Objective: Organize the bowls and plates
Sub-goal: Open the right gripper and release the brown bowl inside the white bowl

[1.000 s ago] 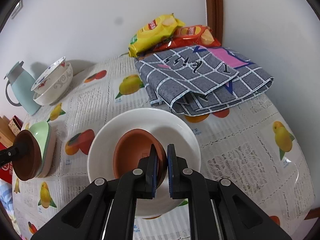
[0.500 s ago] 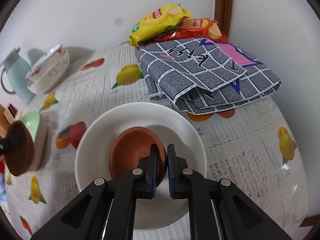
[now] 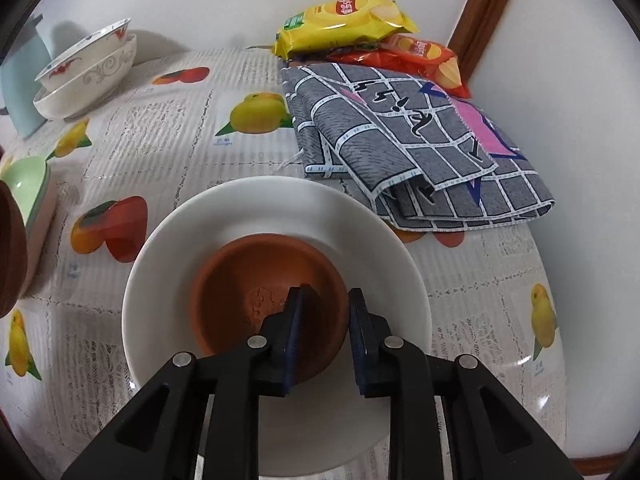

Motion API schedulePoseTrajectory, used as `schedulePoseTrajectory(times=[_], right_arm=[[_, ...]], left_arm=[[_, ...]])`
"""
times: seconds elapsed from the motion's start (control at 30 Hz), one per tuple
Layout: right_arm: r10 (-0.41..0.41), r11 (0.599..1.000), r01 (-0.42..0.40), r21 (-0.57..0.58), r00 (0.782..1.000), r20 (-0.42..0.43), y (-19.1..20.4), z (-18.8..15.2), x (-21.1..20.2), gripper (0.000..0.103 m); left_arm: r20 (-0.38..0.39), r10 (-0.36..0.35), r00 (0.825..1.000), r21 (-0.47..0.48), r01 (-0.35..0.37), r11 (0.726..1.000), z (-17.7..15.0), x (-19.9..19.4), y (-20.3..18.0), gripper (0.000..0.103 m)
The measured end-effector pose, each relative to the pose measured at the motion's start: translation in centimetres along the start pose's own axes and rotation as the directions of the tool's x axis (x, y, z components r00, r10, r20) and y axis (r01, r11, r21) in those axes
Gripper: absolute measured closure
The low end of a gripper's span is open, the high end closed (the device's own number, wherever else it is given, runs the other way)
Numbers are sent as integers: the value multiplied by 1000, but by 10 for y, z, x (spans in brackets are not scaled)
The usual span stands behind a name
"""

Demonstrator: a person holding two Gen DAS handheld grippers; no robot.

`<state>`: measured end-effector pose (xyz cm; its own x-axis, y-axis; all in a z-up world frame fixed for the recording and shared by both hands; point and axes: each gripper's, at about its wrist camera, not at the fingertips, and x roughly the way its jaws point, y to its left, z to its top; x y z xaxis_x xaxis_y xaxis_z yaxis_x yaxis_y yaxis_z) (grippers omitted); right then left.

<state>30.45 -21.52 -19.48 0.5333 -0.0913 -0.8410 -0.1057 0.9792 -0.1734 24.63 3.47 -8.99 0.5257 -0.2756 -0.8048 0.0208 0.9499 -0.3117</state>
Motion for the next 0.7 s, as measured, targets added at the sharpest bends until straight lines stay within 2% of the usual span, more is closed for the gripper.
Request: schedulePoseTrajectory(times=[0.1,0.13,0.33,0.57,0.7], right_arm=[[-1,1000,1,-3,1000,0,-1,1,-1,76],[-6,1000,6,-6,1000,4,-1,1,-3,69],[-1,1000,1,0,997,77,-4,-1,-29,54],[3,999,-10,37,986,168,-18,-12,-68,49],[20,998,-35,57,970,244,-31,-27,-89,38]], left_arm=[[4,0,1000,4,0,1000,-1,-4,0,93],[7,-1,1000,5,0,1000,-2,-5,0,93],[15,-8,1000,14,8,1000,-4,-12,-5,93],[20,-14,1000,39,13,999,-10,-18,-24,93],[31,-5,1000,57,3,998,-13,-21,-41,93]])
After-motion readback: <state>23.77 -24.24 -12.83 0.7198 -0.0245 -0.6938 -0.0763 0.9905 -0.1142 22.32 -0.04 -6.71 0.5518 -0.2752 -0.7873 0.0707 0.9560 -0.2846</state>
